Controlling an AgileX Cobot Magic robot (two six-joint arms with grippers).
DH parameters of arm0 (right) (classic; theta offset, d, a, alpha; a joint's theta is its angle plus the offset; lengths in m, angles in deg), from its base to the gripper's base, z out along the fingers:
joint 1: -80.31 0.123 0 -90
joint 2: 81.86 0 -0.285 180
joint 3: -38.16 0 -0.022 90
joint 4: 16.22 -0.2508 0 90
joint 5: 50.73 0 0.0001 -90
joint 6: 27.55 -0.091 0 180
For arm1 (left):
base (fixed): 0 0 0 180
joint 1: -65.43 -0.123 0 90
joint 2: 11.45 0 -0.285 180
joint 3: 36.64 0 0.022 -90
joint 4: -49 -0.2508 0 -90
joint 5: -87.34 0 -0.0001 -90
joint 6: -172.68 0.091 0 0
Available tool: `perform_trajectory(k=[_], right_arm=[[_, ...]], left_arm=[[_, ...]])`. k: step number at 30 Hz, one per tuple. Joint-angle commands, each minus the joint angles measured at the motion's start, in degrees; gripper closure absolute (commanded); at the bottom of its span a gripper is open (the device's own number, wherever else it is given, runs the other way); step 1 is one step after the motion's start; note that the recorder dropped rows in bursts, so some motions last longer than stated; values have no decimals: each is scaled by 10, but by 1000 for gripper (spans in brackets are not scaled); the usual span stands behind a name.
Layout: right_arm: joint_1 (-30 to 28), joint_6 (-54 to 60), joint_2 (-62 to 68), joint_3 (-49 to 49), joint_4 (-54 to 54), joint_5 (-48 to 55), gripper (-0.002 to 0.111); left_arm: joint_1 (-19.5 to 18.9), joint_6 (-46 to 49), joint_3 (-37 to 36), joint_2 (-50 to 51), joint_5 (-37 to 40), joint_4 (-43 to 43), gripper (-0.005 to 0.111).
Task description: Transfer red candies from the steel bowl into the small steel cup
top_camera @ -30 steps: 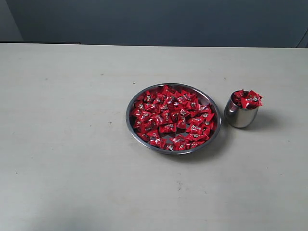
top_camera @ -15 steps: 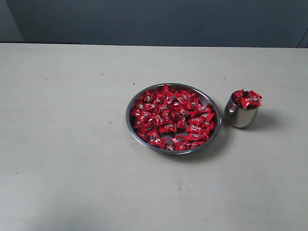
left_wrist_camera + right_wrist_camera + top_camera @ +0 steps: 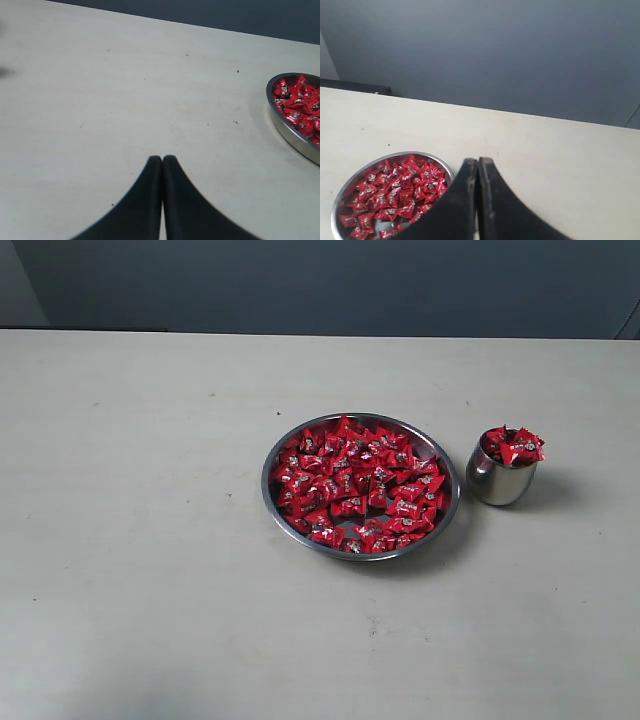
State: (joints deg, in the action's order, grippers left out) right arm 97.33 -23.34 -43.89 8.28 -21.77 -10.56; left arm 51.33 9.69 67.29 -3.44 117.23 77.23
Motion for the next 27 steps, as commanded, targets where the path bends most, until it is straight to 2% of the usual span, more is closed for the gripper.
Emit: perform_trajectory(k=[1, 9, 17, 22, 27], right_arm=[[-4, 2, -2, -28, 24, -16, 109], [-67, 1, -34, -174, -5, -128, 109], [-161, 3, -138, -299, -4, -159, 109], [-183, 3, -207, -376, -5, -225, 109], [-187, 3, -258, -426, -11, -236, 109]], left_arm=[[-1, -1, -1, -2, -4, 0, 106], [-1, -1, -1, -2, 0, 0, 106], [-1, -1, -1, -2, 0, 0, 106], [-1, -1, -1, -2, 0, 0, 106], [-1, -1, -1, -2, 0, 0, 106]])
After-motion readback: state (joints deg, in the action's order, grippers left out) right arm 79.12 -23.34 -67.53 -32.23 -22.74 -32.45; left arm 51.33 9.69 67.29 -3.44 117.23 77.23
